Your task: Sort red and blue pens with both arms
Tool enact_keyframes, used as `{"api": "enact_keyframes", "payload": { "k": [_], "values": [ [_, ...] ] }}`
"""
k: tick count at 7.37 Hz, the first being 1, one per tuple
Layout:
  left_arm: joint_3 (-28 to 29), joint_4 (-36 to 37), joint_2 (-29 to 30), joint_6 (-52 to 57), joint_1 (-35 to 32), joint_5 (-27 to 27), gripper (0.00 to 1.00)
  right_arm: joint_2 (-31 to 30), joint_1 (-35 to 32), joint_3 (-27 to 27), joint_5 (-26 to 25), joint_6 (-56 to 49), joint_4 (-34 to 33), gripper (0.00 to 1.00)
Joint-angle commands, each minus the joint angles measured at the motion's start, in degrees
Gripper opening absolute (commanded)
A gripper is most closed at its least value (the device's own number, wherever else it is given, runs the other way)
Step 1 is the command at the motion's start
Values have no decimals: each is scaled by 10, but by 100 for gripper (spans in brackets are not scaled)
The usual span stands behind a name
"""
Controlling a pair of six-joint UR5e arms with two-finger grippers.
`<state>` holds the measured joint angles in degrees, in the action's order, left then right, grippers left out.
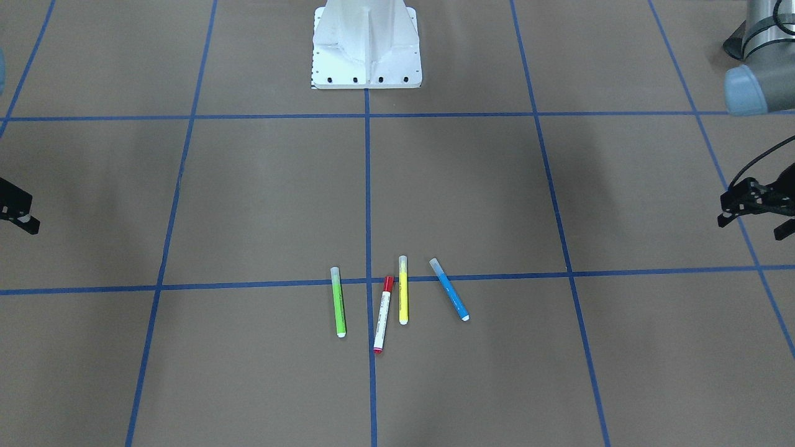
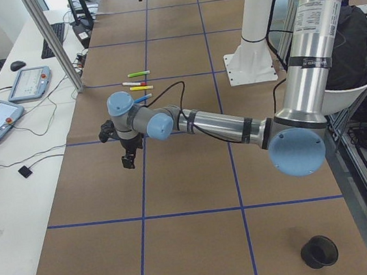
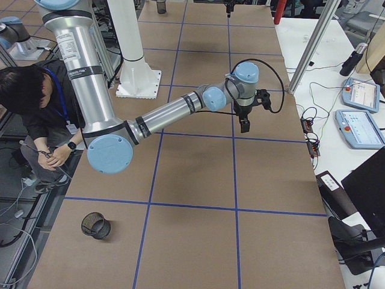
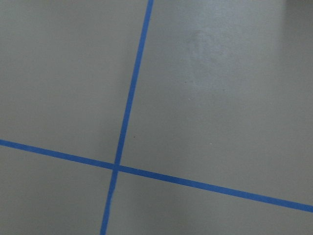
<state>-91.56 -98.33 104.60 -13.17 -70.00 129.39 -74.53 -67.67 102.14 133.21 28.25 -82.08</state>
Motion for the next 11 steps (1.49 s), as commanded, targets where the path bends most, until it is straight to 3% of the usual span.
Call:
{"api": "enact_keyframes", "payload": {
  "k": [1, 3, 7, 8, 9, 10, 11],
  "values": [
    [1, 51, 65, -8, 24, -1, 100, 53, 80, -13, -13, 99, 36, 100],
    [4, 52, 87, -7, 39, -36, 100, 158, 158, -66, -103, 105, 32, 100],
    [10, 48, 88, -6, 41, -37, 100, 341, 283, -202, -276, 139, 41, 97],
    [10, 47, 88, -6, 41, -36, 100, 403, 306, -269, -297, 142, 57, 97],
    [11, 47, 88, -6, 41, -36, 100, 455, 318, -353, -299, 150, 114, 97],
    [16, 47, 88, -6, 41, -36, 100, 483, 325, -414, -305, 151, 149, 97],
    [22, 46, 88, -5, 41, -36, 100, 488, 335, -429, -319, 151, 156, 97]
  ]
}}
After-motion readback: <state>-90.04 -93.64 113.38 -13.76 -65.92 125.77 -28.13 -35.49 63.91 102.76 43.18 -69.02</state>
